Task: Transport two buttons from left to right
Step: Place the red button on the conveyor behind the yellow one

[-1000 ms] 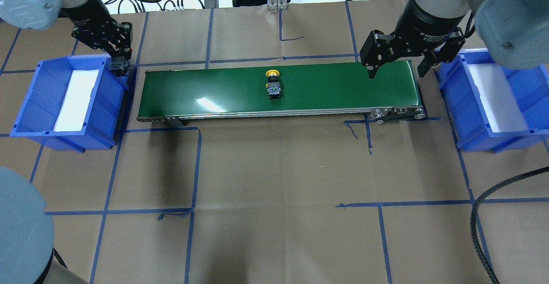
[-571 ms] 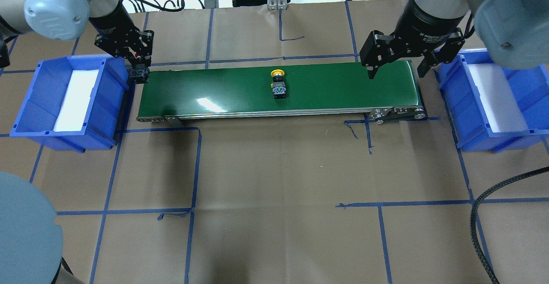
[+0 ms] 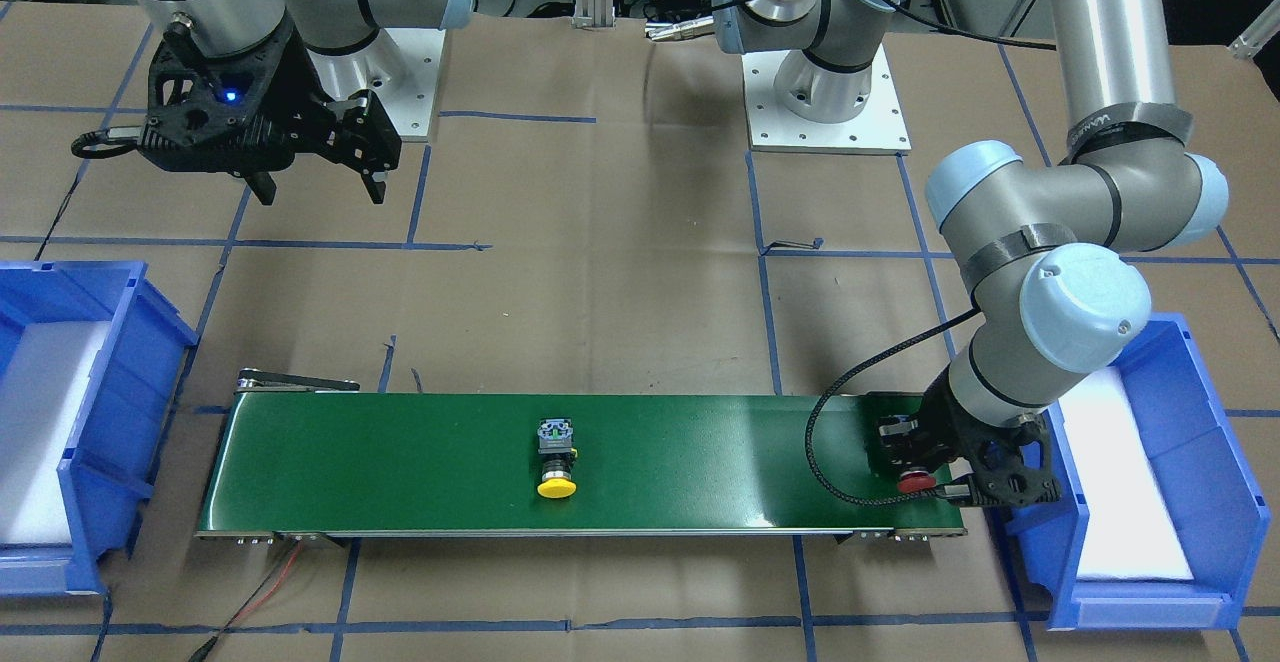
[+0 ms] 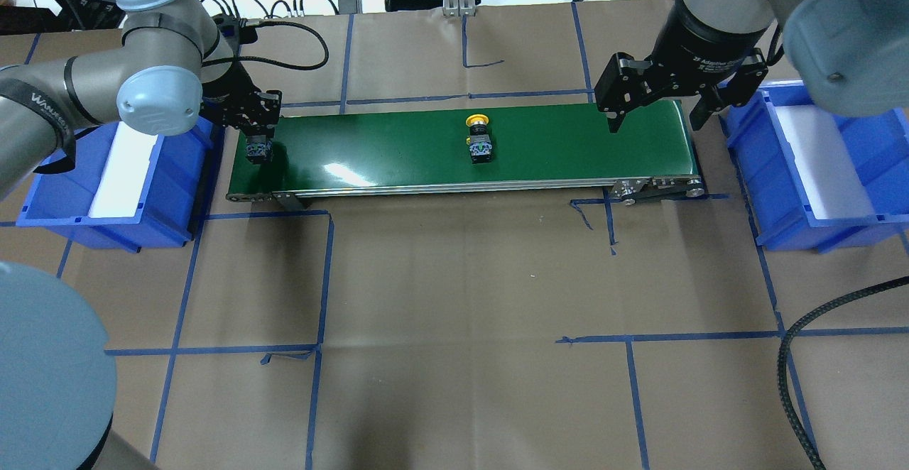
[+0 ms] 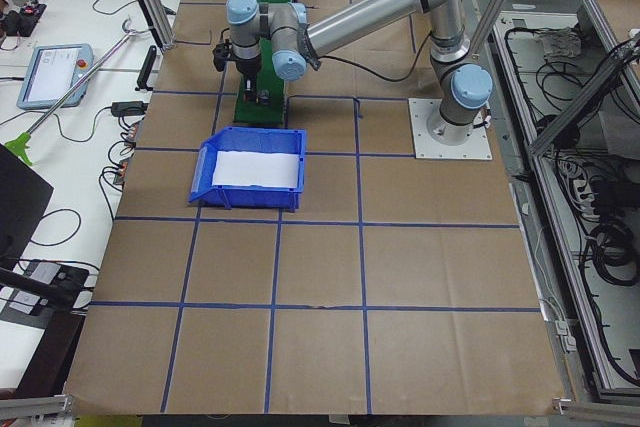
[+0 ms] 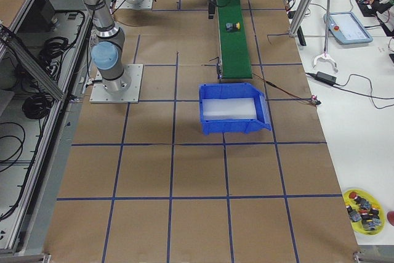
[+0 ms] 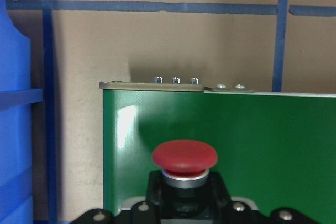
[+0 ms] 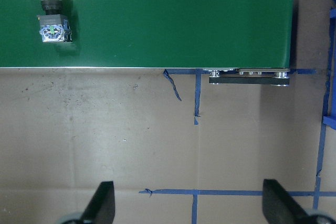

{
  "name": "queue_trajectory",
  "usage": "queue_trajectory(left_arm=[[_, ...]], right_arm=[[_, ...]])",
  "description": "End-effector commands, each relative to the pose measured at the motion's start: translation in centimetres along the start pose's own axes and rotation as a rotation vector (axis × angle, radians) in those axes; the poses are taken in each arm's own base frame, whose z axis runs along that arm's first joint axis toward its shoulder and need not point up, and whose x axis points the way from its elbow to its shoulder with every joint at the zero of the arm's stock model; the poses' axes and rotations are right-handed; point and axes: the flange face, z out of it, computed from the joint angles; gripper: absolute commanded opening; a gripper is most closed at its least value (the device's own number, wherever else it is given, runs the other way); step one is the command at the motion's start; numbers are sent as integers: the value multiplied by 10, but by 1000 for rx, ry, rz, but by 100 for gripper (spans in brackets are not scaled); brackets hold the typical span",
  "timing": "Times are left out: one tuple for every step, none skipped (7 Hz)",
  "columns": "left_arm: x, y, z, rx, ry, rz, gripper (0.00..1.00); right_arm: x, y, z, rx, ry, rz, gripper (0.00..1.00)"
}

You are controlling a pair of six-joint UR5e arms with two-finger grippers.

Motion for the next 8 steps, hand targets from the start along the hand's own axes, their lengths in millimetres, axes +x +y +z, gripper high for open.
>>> queue_trajectory(left_arm=[[2,4,7,-5,3,-16,99],[1,2,3,2,-2,-18,100],[2,0,-19,27,-3,-16,100],[4,8,-43,21,-3,-15,100],[5,21,-80,-5,0,-15,100],[7,37,-112,-39,9,-14,100],[9,51,-138,-55,9,-13,100],[18,65,-159,-57,17,-2,100]], right_arm=[[0,0,-1,1,-1,0,100],[0,0,-1,1,0,0,100],[0,0,-1,3,0,0,100],[0,0,-2,5,0,0,100],[0,-1,-2,6,0,0,100],[0,-1,-4,11,0,0,100],[0,-1,-3,9,0,0,100],[0,-1,-2,6,-1,0,100]])
